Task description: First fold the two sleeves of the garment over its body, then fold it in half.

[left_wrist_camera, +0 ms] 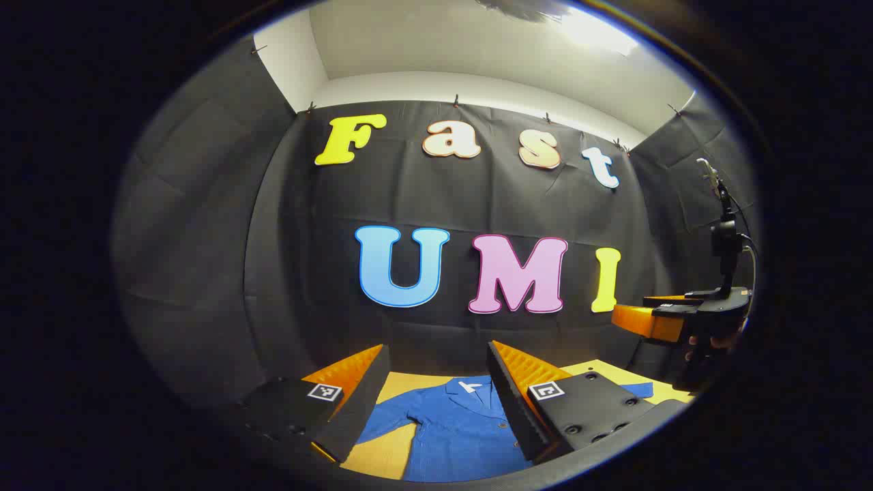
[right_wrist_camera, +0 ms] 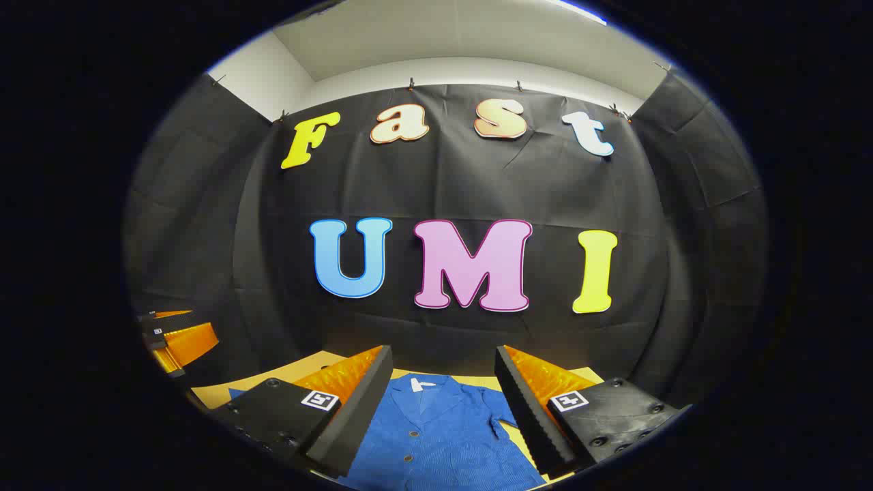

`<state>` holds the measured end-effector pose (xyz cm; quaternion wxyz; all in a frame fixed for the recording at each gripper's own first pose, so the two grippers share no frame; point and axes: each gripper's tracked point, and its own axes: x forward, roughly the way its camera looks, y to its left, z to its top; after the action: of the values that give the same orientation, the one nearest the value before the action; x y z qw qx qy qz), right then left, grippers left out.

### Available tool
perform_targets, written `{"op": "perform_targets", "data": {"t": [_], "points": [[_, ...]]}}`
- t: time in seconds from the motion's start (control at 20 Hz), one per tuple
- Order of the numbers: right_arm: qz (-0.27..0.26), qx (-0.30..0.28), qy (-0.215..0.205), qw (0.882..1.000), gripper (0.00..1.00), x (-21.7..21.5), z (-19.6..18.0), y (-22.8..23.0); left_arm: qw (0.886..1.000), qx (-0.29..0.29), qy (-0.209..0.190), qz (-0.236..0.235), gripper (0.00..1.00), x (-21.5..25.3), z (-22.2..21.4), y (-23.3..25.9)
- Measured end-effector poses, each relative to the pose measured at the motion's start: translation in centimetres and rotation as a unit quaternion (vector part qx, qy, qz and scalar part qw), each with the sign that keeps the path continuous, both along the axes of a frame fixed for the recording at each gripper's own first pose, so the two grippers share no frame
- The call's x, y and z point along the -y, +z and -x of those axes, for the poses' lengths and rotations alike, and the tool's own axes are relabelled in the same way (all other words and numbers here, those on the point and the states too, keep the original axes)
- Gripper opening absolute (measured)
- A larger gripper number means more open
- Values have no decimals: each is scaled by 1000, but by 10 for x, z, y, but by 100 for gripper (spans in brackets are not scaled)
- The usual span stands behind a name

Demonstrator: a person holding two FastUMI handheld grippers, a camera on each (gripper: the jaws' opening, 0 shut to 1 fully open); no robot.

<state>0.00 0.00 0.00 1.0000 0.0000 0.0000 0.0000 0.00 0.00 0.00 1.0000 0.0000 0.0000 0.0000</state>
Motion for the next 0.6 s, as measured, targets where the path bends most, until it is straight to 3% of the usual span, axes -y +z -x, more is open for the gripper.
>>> {"op": "perform_targets", "data": {"t": [0.05,0.6], "points": [[-1,0,0,1000,96,0,0,0,1000,1,-1,0,82,1,-1,2],[-6,3,-18,1000,96,13,2,-2,1000,2,-27,-4,82,16,-21,4]]}}
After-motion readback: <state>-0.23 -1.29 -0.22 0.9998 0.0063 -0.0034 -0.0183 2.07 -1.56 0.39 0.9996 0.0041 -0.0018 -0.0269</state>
